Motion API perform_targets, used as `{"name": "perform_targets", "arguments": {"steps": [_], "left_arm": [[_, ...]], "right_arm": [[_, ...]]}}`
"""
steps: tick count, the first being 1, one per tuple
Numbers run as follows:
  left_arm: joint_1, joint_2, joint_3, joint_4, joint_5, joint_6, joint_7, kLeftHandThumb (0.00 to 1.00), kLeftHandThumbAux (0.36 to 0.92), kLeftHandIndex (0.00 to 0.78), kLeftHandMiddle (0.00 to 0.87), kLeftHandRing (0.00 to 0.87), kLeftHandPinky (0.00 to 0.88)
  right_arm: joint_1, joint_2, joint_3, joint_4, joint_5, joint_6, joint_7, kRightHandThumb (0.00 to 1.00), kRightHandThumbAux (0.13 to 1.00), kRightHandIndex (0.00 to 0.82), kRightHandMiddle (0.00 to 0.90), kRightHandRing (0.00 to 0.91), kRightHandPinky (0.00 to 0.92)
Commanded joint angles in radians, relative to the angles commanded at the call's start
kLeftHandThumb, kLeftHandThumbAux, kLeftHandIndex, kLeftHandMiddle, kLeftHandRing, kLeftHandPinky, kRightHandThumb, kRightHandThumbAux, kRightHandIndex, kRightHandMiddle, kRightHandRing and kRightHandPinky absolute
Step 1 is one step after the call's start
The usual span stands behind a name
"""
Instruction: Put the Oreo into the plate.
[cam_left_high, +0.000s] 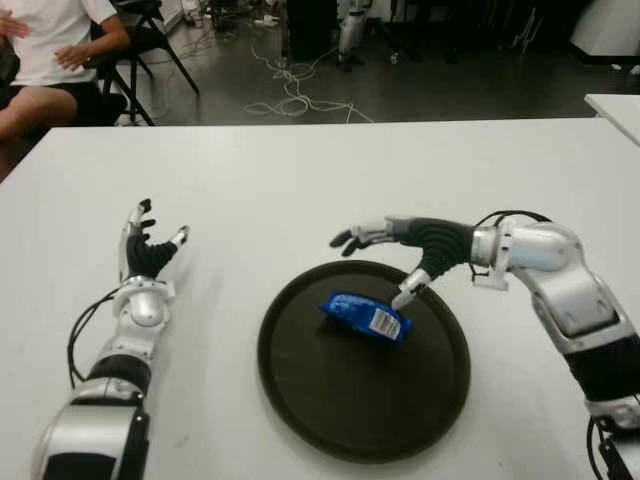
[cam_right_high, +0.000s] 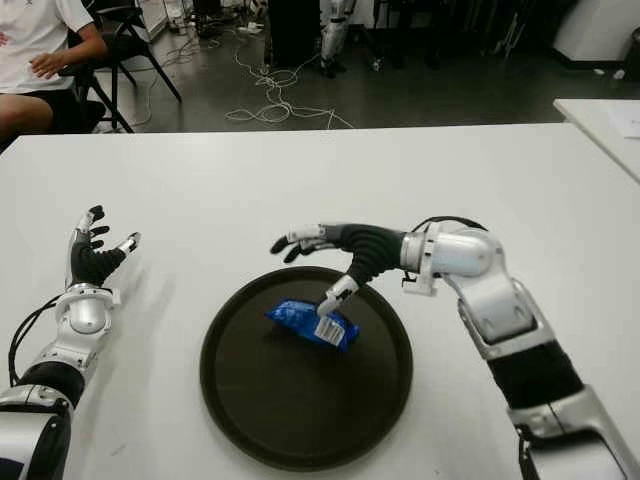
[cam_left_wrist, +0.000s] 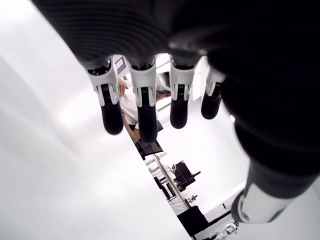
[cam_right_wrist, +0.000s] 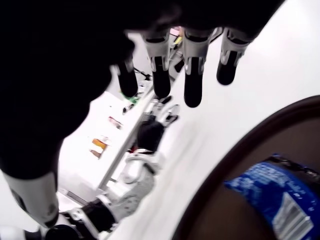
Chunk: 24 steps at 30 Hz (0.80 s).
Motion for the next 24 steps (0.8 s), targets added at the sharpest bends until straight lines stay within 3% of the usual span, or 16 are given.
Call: {"name": "perform_targets", "arguments": {"steps": [8,14,18,22,24], "left_arm": [[-0.001,0.004,-0.004,0.002,0.005,0.005,0.000,0.255,0.708,0.078,0.138,0.158,0.190],[-0.001,0.003,-0.007,0.000,0.008,0.011,0.002,0.237,0.706,0.076,0.132,0.152,0.184],[-0.002,0.002,-0.006,0.001,0.007,0.016,0.003,0.224,0.703,0.074,0.130,0.152,0.189],[-0.004,0.002,-0.006,0.004,0.008,0.017,0.006,0.221,0.696,0.075,0.135,0.156,0.194],[-0.004,0.001,-0.005,0.004,0.007,0.017,0.005,0.226,0.694,0.075,0.137,0.155,0.188]], "right_arm": [[-0.004,0.018,-0.010,0.033,0.036,-0.037,0.028,0.000,0.658,0.152,0.151,0.131,0.074],[-0.021,0.025,-0.023,0.069,0.005,-0.066,-0.014,0.000,0.669,0.149,0.151,0.123,0.067],[-0.071,0.017,-0.038,0.158,0.000,-0.095,-0.013,0.000,0.681,0.139,0.140,0.111,0.062],[-0.076,0.028,-0.061,0.219,-0.016,-0.145,-0.067,0.000,0.686,0.132,0.130,0.101,0.058],[-0.089,0.030,-0.106,0.306,-0.006,-0.182,-0.107,0.000,0.683,0.131,0.127,0.099,0.054]]}}
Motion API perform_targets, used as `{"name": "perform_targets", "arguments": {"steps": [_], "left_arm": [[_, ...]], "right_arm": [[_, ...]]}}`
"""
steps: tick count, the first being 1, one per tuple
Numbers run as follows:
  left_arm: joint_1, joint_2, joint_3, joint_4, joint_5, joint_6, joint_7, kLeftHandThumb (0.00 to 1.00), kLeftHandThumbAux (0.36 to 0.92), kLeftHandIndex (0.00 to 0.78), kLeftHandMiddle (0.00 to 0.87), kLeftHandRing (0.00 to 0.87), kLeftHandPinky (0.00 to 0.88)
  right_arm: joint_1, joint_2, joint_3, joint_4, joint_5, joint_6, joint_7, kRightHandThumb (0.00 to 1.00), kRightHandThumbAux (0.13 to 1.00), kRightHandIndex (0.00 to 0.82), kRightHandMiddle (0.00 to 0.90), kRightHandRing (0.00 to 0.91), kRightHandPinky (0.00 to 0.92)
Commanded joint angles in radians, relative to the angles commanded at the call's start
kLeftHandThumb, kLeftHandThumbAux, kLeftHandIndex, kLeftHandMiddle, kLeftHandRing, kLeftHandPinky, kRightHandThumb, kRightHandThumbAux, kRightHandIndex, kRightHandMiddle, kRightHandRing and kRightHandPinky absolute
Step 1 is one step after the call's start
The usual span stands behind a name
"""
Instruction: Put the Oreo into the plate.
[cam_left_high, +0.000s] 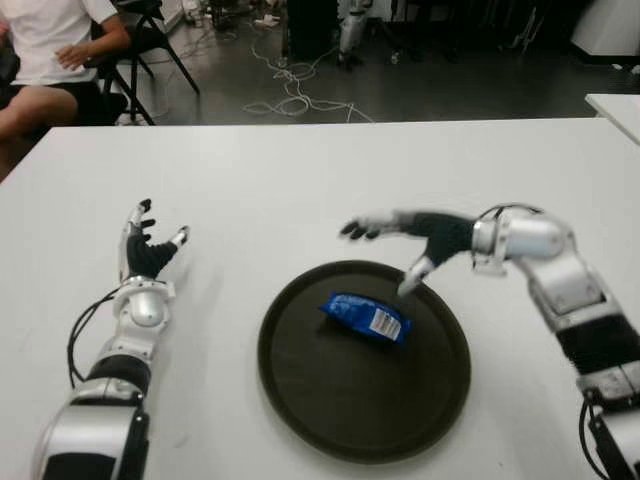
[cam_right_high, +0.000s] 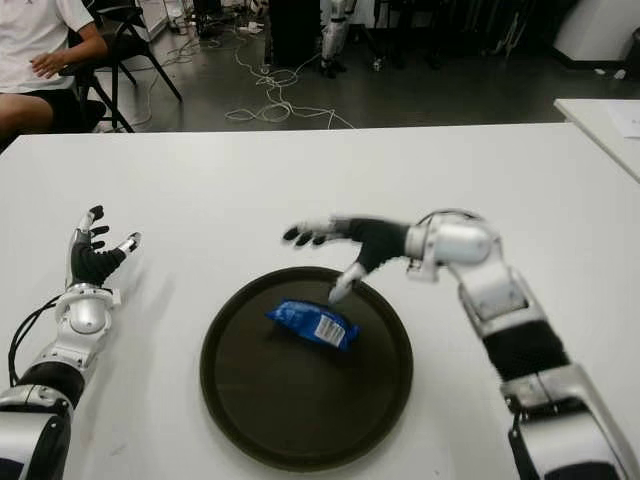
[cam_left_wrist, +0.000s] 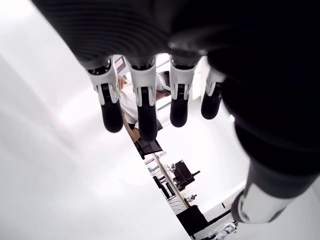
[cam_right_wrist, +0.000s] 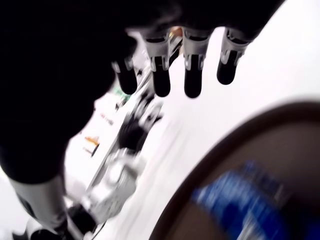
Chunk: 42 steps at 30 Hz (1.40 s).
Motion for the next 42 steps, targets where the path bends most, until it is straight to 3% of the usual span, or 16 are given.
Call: {"name": "perform_targets", "arguments": {"steps": [2,7,10,14,24,33,42], "left_arm": [[0.000,0.000,0.000,0.000,-0.001,0.000,0.000,0.229,0.694,0.074,0.137,0.154,0.184],[-0.001,-0.001,0.005,0.006,-0.008,-0.005,-0.009,0.226,0.695,0.075,0.137,0.154,0.181],[-0.003,-0.001,0.001,0.007,-0.005,-0.008,-0.010,0.223,0.688,0.075,0.134,0.149,0.169],[-0.003,-0.001,-0.001,0.004,-0.002,-0.006,-0.007,0.229,0.688,0.076,0.135,0.141,0.151],[-0.001,-0.004,0.005,0.001,-0.009,-0.011,-0.008,0.257,0.715,0.075,0.135,0.147,0.171],[0.000,0.001,-0.002,-0.001,-0.001,-0.006,-0.006,0.275,0.731,0.078,0.136,0.146,0.166],[0.003,0.005,0.003,0.006,-0.005,-0.013,-0.010,0.271,0.718,0.079,0.128,0.157,0.210]], "right_arm": [[-0.010,0.001,-0.017,0.046,0.005,-0.024,-0.013,0.000,0.681,0.129,0.124,0.097,0.049],[-0.044,0.023,-0.062,0.087,0.019,0.002,-0.073,0.000,0.678,0.131,0.128,0.096,0.054],[-0.061,0.061,-0.116,0.237,-0.003,-0.047,-0.224,0.000,0.703,0.148,0.154,0.121,0.080],[-0.116,0.096,-0.139,0.386,-0.015,-0.092,-0.316,0.000,0.748,0.159,0.161,0.130,0.090],[-0.243,0.129,-0.249,0.753,-0.012,-0.133,-0.633,0.000,0.841,0.144,0.153,0.134,0.105],[-0.244,0.181,-0.313,0.843,-0.005,-0.127,-0.819,0.000,0.871,0.160,0.160,0.137,0.125],[-0.252,0.191,-0.315,0.886,-0.044,-0.071,-0.954,0.000,0.874,0.155,0.133,0.114,0.088]]}}
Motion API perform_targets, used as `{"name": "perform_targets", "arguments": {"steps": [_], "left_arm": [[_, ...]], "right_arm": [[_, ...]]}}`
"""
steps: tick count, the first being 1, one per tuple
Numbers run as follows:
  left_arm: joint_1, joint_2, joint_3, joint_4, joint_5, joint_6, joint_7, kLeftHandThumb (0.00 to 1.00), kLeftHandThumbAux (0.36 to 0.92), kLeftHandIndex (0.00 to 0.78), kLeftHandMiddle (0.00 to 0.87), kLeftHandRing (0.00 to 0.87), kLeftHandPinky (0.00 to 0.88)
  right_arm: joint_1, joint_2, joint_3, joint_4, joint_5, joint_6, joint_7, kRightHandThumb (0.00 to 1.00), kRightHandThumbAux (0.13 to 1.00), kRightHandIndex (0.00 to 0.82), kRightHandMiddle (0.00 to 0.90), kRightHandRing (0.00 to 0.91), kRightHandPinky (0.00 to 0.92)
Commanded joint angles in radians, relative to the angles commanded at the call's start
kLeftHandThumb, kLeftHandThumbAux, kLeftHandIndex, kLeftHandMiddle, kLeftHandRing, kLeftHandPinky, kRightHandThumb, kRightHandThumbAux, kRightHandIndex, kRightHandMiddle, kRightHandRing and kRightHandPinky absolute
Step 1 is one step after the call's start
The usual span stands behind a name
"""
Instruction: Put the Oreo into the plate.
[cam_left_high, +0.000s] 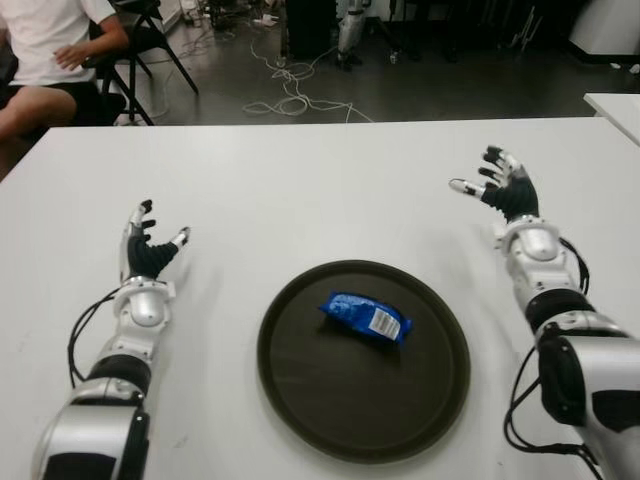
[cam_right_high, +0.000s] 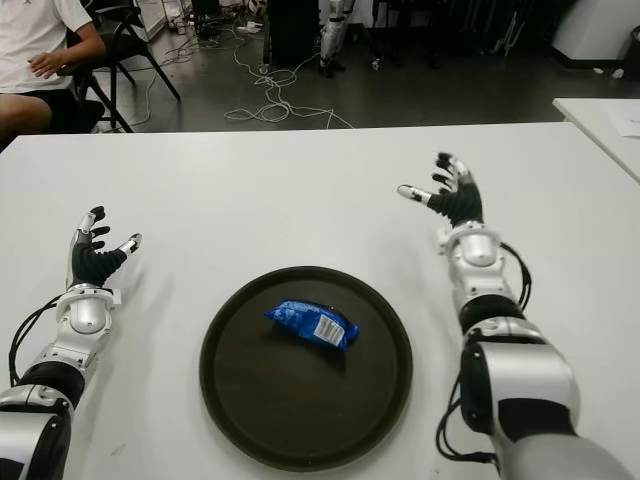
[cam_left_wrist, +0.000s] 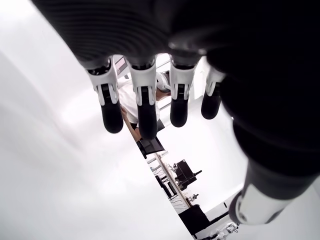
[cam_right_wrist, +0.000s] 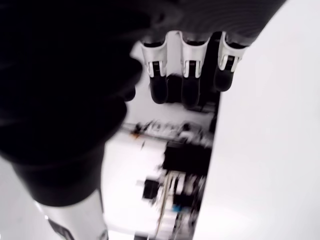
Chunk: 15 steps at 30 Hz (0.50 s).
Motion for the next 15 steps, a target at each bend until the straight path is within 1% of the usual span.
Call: {"name": "perform_targets", "arguments": {"steps": [6,13,15], "left_arm": [[0.003,0.004,0.003,0.004,-0.004,-0.013,-0.007,0.262,0.713,0.081,0.139,0.167,0.210],[0.006,0.008,0.000,0.002,0.001,-0.020,-0.007,0.232,0.718,0.081,0.151,0.179,0.213],[0.010,0.009,-0.002,-0.001,0.005,-0.023,-0.003,0.241,0.725,0.083,0.154,0.186,0.230]], "right_arm": [[-0.012,-0.005,0.018,0.017,-0.044,0.076,-0.048,0.000,0.879,0.136,0.111,0.095,0.078],[-0.018,-0.002,0.035,0.016,-0.085,0.127,-0.089,0.000,0.869,0.114,0.102,0.091,0.078],[-0.020,-0.003,0.048,0.017,-0.106,0.149,-0.104,0.000,0.850,0.112,0.107,0.098,0.081]]}}
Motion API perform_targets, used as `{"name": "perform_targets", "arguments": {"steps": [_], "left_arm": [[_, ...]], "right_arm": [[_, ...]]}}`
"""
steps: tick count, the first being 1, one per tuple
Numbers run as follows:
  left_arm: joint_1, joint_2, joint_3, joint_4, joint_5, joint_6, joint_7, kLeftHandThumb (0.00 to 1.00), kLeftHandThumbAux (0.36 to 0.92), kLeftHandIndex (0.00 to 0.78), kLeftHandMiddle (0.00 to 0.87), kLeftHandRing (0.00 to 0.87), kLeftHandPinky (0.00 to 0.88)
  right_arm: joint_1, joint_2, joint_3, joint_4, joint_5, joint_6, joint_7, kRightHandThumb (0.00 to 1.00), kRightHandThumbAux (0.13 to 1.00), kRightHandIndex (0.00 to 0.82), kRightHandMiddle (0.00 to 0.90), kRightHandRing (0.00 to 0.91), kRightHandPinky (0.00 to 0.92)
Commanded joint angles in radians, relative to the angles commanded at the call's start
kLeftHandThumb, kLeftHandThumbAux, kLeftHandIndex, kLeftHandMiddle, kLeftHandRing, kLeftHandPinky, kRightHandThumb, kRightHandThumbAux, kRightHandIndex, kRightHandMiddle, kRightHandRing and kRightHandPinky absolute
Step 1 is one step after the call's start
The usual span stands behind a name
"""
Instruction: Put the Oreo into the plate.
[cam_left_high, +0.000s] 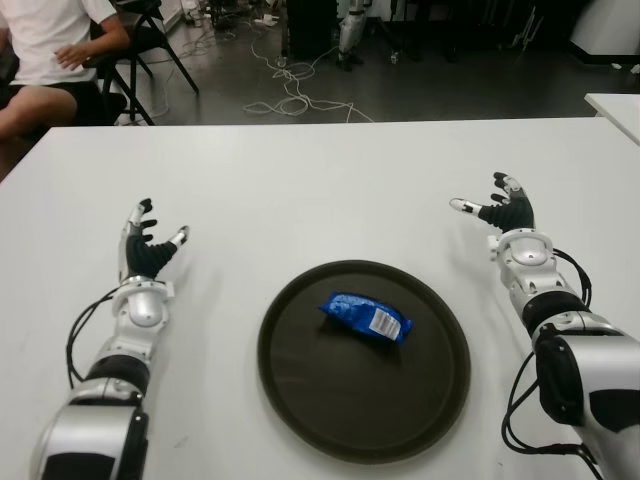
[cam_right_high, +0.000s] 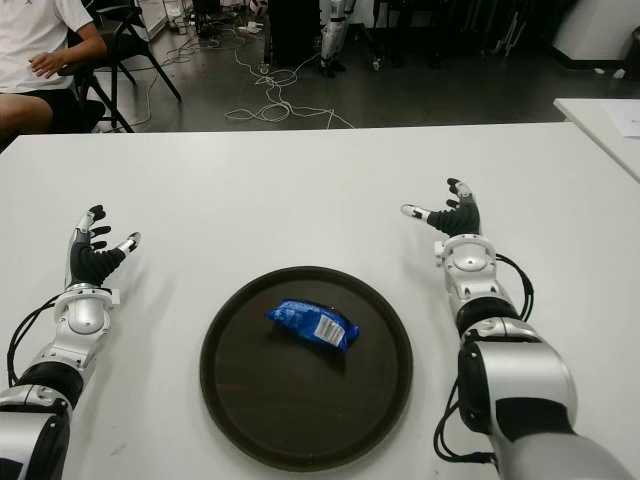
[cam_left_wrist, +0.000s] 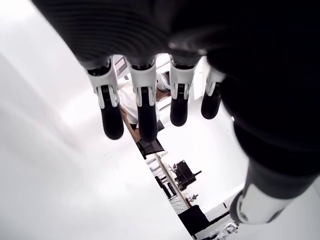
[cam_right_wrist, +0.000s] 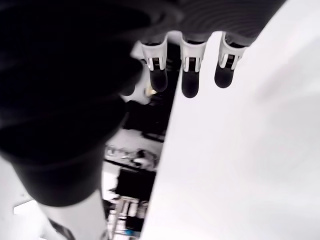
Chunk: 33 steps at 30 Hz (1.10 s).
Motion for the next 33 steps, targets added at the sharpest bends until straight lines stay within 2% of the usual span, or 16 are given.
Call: {"name": "perform_targets", "arguments": {"steps": [5,10,19,22,33], "left_arm": [[0.005,0.002,-0.003,-0.002,0.005,-0.006,0.006,0.272,0.727,0.085,0.158,0.194,0.250],[0.009,0.000,-0.003,-0.007,0.005,-0.009,0.008,0.274,0.727,0.085,0.160,0.183,0.214],[0.012,-0.002,-0.007,-0.014,0.013,-0.002,0.021,0.278,0.735,0.090,0.167,0.184,0.202],[0.012,-0.003,-0.010,-0.017,0.017,0.002,0.027,0.257,0.740,0.088,0.164,0.182,0.192],[0.011,-0.005,-0.008,-0.018,0.019,0.002,0.031,0.275,0.746,0.094,0.171,0.190,0.209]], "right_arm": [[-0.001,0.000,0.009,-0.002,-0.019,0.022,-0.010,0.000,0.820,0.114,0.107,0.096,0.077],[-0.002,0.000,0.014,-0.003,-0.029,0.038,-0.013,0.000,0.789,0.120,0.110,0.096,0.071],[-0.003,0.000,0.014,-0.004,-0.030,0.052,-0.014,0.000,0.814,0.132,0.122,0.107,0.087],[-0.002,0.000,0.012,-0.003,-0.028,0.055,-0.012,0.000,0.808,0.137,0.121,0.106,0.086],[-0.003,0.000,0.012,-0.001,-0.029,0.066,-0.010,0.000,0.788,0.151,0.113,0.095,0.068]]}}
